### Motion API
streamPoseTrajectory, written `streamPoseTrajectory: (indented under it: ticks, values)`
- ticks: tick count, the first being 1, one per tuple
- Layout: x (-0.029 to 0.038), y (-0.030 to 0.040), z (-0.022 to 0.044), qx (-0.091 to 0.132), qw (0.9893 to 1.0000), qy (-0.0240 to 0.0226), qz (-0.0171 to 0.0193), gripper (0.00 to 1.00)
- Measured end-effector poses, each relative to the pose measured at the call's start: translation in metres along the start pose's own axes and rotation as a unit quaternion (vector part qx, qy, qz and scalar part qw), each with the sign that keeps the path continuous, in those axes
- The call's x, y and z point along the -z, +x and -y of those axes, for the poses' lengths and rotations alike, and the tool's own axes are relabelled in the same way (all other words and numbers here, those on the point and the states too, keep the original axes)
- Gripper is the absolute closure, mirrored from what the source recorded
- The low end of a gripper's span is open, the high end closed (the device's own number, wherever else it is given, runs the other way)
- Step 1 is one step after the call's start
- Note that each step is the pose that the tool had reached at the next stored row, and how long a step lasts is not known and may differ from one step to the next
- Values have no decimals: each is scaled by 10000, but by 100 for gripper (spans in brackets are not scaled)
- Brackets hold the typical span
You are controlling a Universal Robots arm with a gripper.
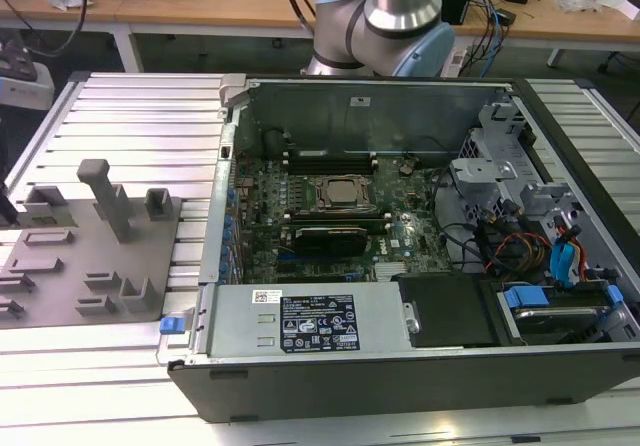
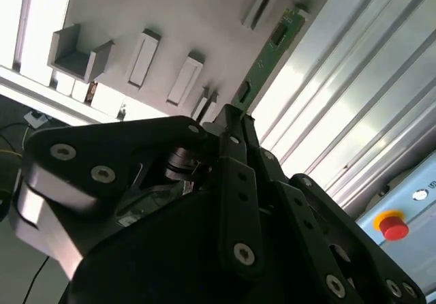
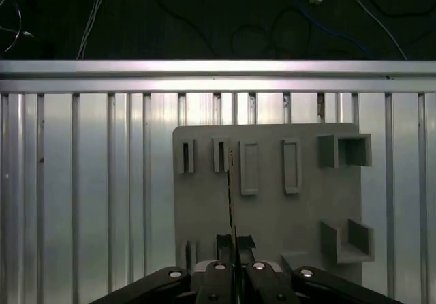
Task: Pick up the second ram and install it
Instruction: 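Pick up the second ram and move it above second insertion slot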
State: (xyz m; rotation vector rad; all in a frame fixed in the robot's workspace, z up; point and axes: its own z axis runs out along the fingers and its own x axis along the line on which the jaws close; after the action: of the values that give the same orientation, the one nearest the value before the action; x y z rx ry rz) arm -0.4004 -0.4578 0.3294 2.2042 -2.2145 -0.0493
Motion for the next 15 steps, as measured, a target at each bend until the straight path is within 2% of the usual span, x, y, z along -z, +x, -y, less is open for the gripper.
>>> streamPoseTrajectory:
  ticks: [1,2,3,4,7,11,12,14,15]
  values:
    - [47,-4,-2,0,10000,0,0,87]
    - [131,-25,-4,0,10000,0,0,87]
    - [170,-86,-6,0,10000,0,1,87]
    - [207,-201,-8,0,10000,0,0,87]
    - [245,-334,-10,0,10000,0,0,87]
    - [335,-667,-14,1,10000,1,1,87]
    - [378,-723,-16,0,10000,-1,0,87]
    - [453,-767,-19,0,10000,0,0,87]
    - [525,-791,-21,0,10000,0,0,87]
